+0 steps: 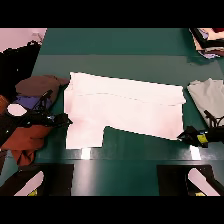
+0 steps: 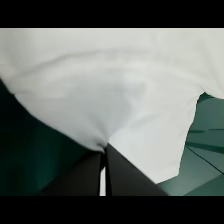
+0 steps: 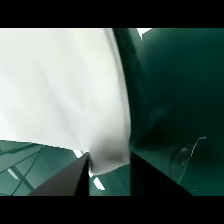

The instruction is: Fold the shirts.

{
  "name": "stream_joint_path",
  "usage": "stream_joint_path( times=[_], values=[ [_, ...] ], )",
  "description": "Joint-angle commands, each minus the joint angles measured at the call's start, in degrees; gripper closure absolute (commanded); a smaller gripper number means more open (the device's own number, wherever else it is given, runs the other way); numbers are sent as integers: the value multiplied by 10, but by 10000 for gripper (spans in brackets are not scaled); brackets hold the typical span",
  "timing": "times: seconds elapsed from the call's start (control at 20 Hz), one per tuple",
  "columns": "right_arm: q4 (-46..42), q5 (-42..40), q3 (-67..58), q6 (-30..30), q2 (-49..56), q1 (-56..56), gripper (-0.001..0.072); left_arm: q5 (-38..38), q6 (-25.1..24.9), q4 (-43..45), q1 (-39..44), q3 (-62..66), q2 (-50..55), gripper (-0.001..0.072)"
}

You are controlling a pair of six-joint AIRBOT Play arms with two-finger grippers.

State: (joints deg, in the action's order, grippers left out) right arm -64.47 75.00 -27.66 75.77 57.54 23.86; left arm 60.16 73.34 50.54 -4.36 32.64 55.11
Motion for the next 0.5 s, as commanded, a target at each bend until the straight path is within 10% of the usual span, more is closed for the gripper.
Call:
stream_joint_path(
  times=[0.0,0.15,0.45],
  values=[
    [3,-24,9,-2,15,-32,577,-1,-9,3,0,1,0,682],
    [-5,-13,9,-2,7,-43,696,37,-6,28,0,15,-5,684],
    [-69,57,8,-2,-120,-43,696,136,68,90,0,15,-155,685]
  ],
)
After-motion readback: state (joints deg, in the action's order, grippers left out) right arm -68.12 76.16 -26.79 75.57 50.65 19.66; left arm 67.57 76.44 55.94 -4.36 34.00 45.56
